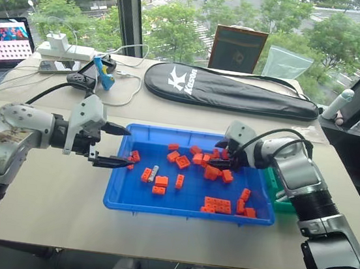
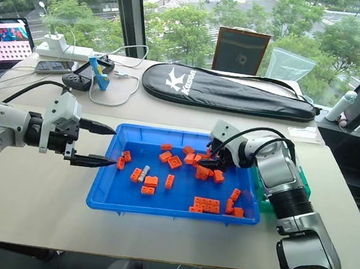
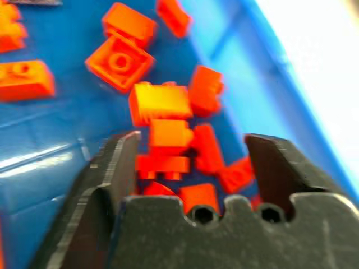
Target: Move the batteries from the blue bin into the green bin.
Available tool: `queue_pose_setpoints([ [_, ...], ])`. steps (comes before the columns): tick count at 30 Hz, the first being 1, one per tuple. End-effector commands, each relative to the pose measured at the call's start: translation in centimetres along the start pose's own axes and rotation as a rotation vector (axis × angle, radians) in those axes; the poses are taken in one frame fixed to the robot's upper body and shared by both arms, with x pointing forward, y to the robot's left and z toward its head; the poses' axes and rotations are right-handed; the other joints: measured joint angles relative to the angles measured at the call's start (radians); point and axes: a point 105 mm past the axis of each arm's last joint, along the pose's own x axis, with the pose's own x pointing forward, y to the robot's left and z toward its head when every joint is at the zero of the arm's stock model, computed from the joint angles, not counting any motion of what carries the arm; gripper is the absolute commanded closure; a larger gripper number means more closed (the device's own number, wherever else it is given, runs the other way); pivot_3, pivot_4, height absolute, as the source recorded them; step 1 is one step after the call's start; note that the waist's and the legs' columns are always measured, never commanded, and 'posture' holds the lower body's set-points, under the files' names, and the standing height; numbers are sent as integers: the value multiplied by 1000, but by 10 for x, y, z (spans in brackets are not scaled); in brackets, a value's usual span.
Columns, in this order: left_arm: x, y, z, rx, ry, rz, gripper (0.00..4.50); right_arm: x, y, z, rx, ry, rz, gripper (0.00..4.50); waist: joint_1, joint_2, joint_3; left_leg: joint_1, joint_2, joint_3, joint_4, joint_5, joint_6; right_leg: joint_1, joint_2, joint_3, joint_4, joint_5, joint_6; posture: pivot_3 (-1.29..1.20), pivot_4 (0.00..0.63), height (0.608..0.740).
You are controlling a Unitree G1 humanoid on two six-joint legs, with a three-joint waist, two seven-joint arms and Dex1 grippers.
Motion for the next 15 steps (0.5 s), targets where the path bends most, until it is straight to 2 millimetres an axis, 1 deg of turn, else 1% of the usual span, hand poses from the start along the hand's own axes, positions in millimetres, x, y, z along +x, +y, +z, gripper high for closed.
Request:
queue_pose_setpoints([
  [1,-4,2,9,51,1,9,0,15,29,47,-73,-141,99,22,-6,0,0,0,0,0,0,0,0,0,1,0,1,0,0,0,150,740],
  [5,-7,1,8,49,9,18,0,35,62,71,-35,-199,190,22,-2,0,0,0,1,-1,0,0,0,0,1,0,1,0,0,0,150,740],
  [7,-9,1,8,48,13,24,0,44,74,80,-11,-211,212,22,2,0,0,0,1,-1,0,0,0,0,1,0,1,0,0,0,150,740],
  [9,-10,1,8,48,16,32,0,54,97,93,-2,-241,268,22,5,0,0,0,1,-1,0,0,0,0,1,0,1,0,0,0,150,740],
  [10,-11,1,8,47,17,35,0,57,104,97,23,-249,286,22,7,0,0,0,1,-1,0,0,0,0,1,0,1,0,0,0,150,740],
  [11,-11,1,8,47,17,37,0,61,107,100,52,-248,287,22,8,0,0,0,1,-1,0,0,0,0,1,0,1,0,0,0,150,740],
  [13,-12,0,8,46,18,38,0,65,107,100,103,-233,270,22,9,0,0,0,1,-1,0,0,-1,0,1,0,1,0,0,0,150,740],
  [15,-12,-1,8,42,20,39,0,72,104,93,131,-189,237,22,12,0,0,0,0,-1,0,0,-1,0,0,-1,1,0,0,0,150,740],
])
